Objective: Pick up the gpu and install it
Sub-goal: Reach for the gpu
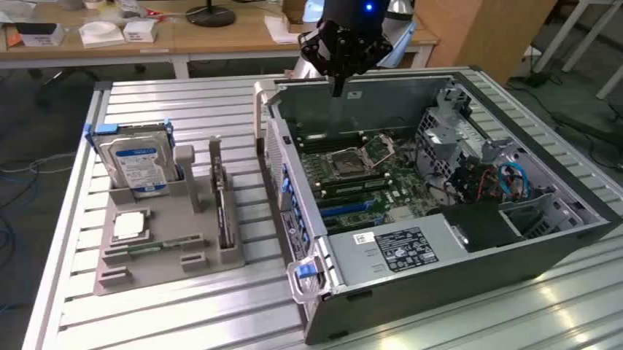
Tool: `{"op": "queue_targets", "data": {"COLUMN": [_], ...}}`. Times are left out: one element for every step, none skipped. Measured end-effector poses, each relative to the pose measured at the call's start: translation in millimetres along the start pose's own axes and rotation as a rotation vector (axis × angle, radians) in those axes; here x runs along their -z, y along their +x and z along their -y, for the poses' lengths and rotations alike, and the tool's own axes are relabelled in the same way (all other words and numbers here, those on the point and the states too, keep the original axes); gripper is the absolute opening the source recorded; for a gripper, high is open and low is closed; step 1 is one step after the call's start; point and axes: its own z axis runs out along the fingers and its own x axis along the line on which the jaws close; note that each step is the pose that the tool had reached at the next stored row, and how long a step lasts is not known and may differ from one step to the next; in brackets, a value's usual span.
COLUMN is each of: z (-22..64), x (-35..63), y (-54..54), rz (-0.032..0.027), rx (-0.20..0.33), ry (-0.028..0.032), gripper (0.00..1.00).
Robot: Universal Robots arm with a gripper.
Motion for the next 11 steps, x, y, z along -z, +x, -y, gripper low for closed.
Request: {"op": "queue_targets", "data": {"z": [0.0, 0.0, 0.0, 0.0, 0.0, 0.1, 0.2, 0.3, 0.4, 0.7, 1.0], "x": [0.0, 0.0, 0.0, 0.0, 0.0, 0.0, 0.0, 0.1, 0.2, 0.2, 0.4], "y": [0.0, 0.0, 0.0, 0.0, 0.0, 0.7, 2.0, 4.0, 6.1, 9.0, 12.7], "rz": [0.0, 0.0, 0.0, 0.0, 0.0, 0.0, 0.0, -0.0001, -0.0001, 0.0, -0.0001], "rx": [0.0, 0.0, 0.0, 0.0, 0.0, 0.0, 0.0, 0.0, 0.0, 0.0, 0.0], "ry": [0.0, 0.0, 0.0, -0.0001, 0.0, -0.0001, -0.0001, 0.0, 0.0001, 0.0, 0.0], "gripper": [0.1, 0.1, 0.1, 0.1, 0.1, 0.1, 0.1, 0.1, 0.1, 0.1, 0.1]}}
